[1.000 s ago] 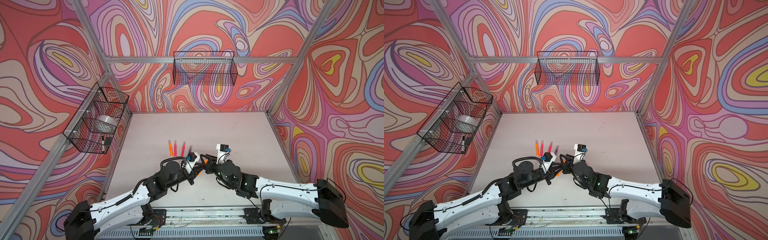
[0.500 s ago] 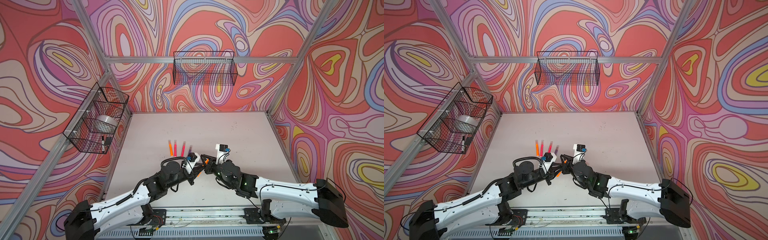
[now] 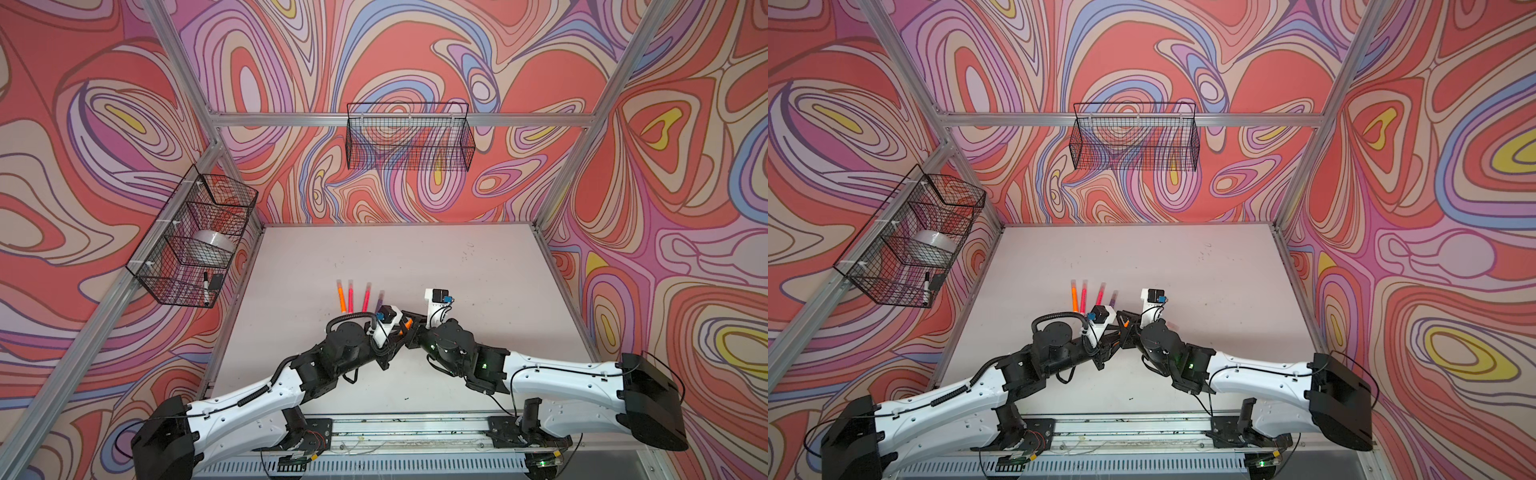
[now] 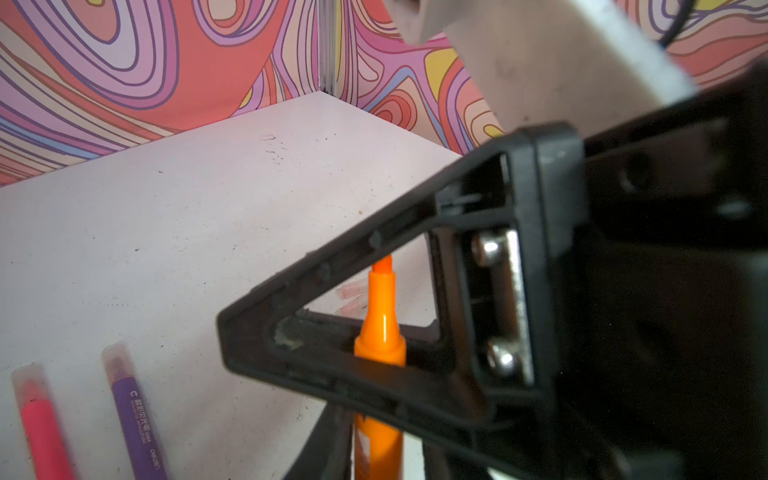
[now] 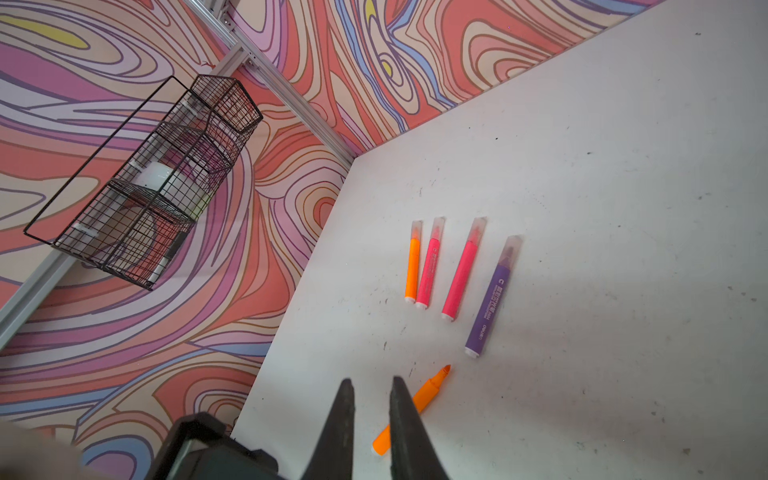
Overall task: Insert pens into pen caps
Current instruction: Pass a pen.
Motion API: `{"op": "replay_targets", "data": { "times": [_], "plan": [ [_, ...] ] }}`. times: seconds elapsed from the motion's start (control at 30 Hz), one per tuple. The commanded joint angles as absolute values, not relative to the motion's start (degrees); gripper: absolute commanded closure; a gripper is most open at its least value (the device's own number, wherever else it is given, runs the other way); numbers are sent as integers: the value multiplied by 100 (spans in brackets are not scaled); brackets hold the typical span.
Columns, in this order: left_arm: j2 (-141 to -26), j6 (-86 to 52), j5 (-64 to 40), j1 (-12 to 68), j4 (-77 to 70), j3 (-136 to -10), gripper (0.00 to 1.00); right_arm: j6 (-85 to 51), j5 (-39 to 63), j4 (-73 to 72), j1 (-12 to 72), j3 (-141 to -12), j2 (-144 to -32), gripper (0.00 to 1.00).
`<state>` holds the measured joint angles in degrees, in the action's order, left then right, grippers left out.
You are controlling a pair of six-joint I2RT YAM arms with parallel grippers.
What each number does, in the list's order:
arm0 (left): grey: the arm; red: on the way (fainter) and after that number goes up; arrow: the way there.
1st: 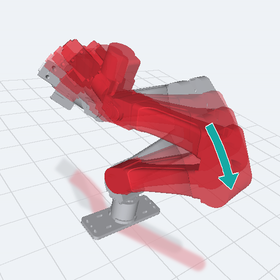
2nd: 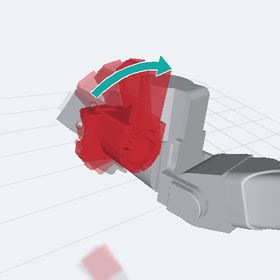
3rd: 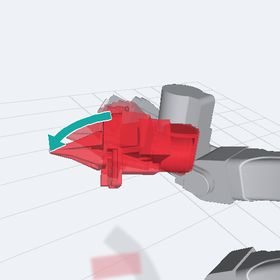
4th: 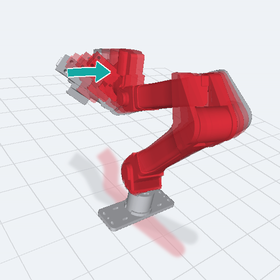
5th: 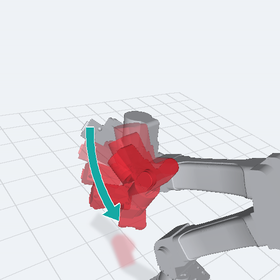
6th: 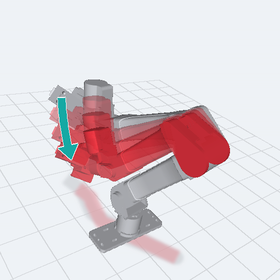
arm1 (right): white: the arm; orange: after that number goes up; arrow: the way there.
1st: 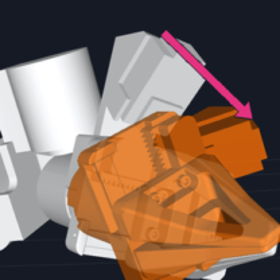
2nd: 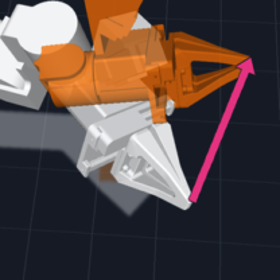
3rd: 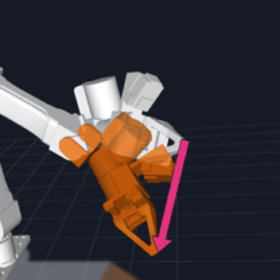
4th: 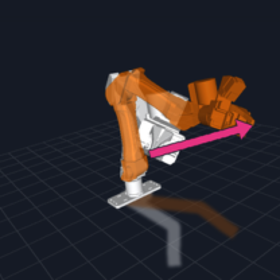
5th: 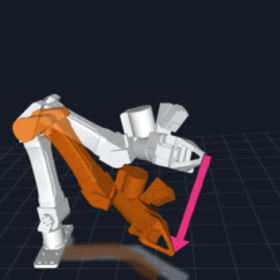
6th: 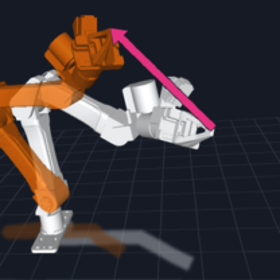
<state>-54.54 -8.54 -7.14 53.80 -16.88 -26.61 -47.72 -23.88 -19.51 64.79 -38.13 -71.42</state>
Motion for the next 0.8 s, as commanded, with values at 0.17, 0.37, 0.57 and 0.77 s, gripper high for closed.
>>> {"op": "replay_targets", "data": {
  "times": [0.17,0.37,0.57,0.77],
  "plan": [
    [-5449,-762,-628,5388,-1925,-2732,88,-4885,-2095,-2117,6477,-3978,-7402,91],
    [-5418,-855,-200,5390,-1795,-2748,100,-4855,-2223,-2040,6470,-3921,-7347,52],
    [-5646,-1453,763,5022,-1194,-3139,100,-4812,-2650,-1433,6472,-3675,-6770,34],
    [-5986,-2365,35,3877,-1220,-3029,100,-4799,-3204,-443,6468,-3376,-6100,34]
  ]
}}
